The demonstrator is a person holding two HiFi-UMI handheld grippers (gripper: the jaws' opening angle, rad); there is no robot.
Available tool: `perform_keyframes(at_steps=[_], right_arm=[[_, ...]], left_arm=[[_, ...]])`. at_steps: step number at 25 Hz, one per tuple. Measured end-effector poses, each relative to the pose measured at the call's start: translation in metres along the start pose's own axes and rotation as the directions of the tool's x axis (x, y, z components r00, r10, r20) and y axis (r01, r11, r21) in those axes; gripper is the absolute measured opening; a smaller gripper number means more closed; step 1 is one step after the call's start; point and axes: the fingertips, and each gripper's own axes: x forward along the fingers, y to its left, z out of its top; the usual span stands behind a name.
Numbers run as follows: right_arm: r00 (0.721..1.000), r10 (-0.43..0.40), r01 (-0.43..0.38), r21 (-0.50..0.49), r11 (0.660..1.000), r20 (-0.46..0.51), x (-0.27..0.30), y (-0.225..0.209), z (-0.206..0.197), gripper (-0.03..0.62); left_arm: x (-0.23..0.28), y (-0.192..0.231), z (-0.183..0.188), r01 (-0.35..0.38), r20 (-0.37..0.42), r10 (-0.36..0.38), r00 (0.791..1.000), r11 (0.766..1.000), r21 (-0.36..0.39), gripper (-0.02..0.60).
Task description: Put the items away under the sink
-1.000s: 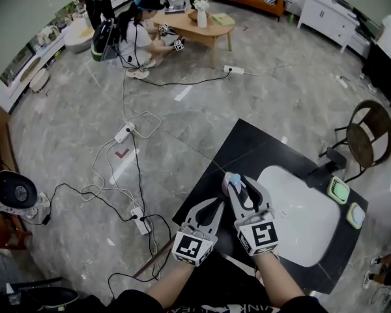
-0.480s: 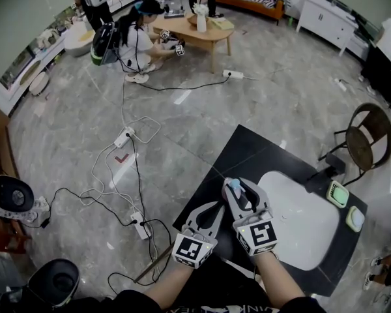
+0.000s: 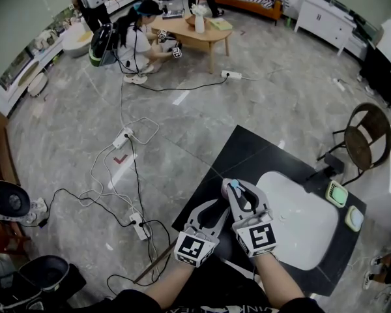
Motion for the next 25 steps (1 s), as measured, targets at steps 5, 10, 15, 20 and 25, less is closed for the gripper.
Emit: perform_keyframes(at_steps=[5,10,15,20,25], right_arm=[[1.000,-0.001,0.001,-0.003,1.000,-0.003,-0.002,0.000,-0.001,0.075],[1.000,-0.008,0.008,0.015,1.000,0.005,-0.005,-0.004,0.000,0.075],[1.000,0.000,0.000,0.025,1.000,0.006,-0.008,-0.002,0.001,0.075],[1.000,-0.001,0.001,0.036,0.999,0.008,-0.013,-0.004,0.000,0.075],[1.000,0.019,-0.019,0.040,0.999,0.004,-0.015,-0.001,0.000,0.074]], left_arm=[[0.008,-0.003,-0.006,0.013,-0.016,-0.013,1.000,1.000,0.001,0.126],[0.017,-0.007,-0.009,0.022,-0.021,-0.022,1.000,1.000,0.000,0.161],[0.025,-0.009,-0.013,0.036,-0.038,-0.036,0.999,0.999,-0.002,0.185],[0.030,-0.006,-0.016,-0.004,-0.051,0.006,0.999,1.000,0.031,0.250],[0.037,0.001,-0.020,0.011,-0.067,-0.007,0.998,0.998,0.064,0.306]])
